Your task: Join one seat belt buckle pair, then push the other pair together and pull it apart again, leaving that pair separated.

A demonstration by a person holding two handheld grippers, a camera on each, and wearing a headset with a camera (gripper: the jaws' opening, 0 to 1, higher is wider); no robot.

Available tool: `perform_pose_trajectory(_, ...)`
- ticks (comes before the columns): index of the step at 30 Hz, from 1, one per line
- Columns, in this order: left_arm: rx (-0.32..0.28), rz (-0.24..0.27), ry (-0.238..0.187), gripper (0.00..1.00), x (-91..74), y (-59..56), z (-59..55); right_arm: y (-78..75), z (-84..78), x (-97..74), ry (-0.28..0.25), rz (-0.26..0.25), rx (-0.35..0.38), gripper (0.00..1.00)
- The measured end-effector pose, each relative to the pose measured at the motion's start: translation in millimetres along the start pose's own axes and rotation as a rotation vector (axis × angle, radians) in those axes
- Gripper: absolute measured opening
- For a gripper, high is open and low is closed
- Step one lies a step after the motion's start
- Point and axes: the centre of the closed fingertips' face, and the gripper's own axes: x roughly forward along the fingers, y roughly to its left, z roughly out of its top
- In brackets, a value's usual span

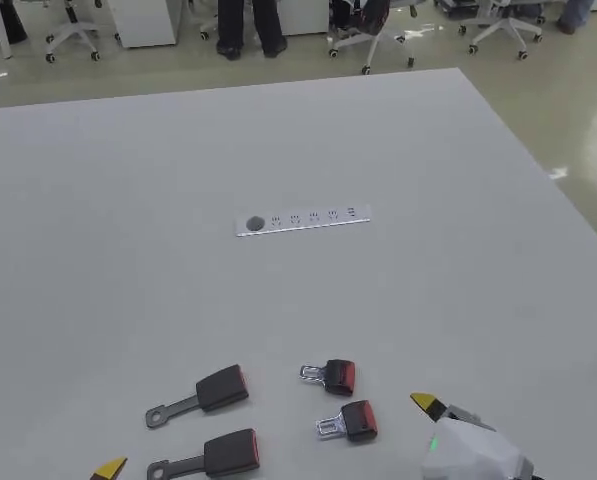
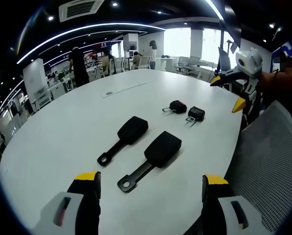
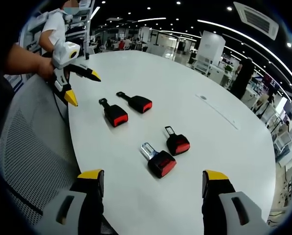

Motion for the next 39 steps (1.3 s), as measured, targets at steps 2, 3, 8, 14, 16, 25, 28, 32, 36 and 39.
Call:
perform_pose_trajectory(2, 0.000, 0.000, 0.000, 0.87, -0.3, -0.7, 0.8, 0.2, -1.8, 0.0, 0.007, -0.003, -0.012, 0.85)
perform_pose_trajectory(3, 0.007, 0.001, 0.007, 0.87, -0.4, -1.2, 0.2, 0.9, -2.6, 0.4, 0.010, -0.003, -0.016, 0.85)
perform_pose_trajectory(8, 0.022, 0.001, 0.017, 0.87, 0.0, -0.8, -2.3, 3.4, -2.4, 1.7, 0.014, 0.005, -0.016, 0.84)
perform_pose_trajectory(14, 0.029, 0.000, 0.021, 0.87, 0.3, -1.0, -3.0, 5.3, 2.2, 3.4, 0.018, 0.007, -0.049, 0.84)
perform_pose_trajectory(16, 0.031, -0.001, 0.022, 0.86, 0.2, -1.2, -3.3, 5.0, 4.1, 3.6, 0.014, 0.007, -0.051, 0.83)
perform_pose_trajectory(25, 0.070, -0.018, 0.047, 0.86, 2.0, -4.2, -9.2, 2.7, 4.0, 1.9, 0.017, 0.003, -0.055, 0.80)
perform_pose_trajectory(28, 0.069, -0.021, 0.047, 0.84, 1.5, -5.3, -8.2, 2.9, 3.1, 1.2, 0.019, 0.004, -0.056, 0.80)
perform_pose_trajectory(32, 0.063, -0.026, 0.043, 0.83, 0.2, -6.3, -6.5, 5.5, 5.5, 0.0, 0.001, 0.016, -0.048, 0.79)
perform_pose_trajectory(36, 0.063, -0.032, 0.045, 0.82, -1.2, -12.2, -0.6, 4.2, 4.6, 0.3, 0.006, 0.013, -0.054, 0.78)
perform_pose_trajectory(39, 0.053, -0.036, 0.043, 0.82, -1.2, -14.0, 1.2, 3.9, 5.8, 0.8, 0.002, 0.013, -0.056, 0.78)
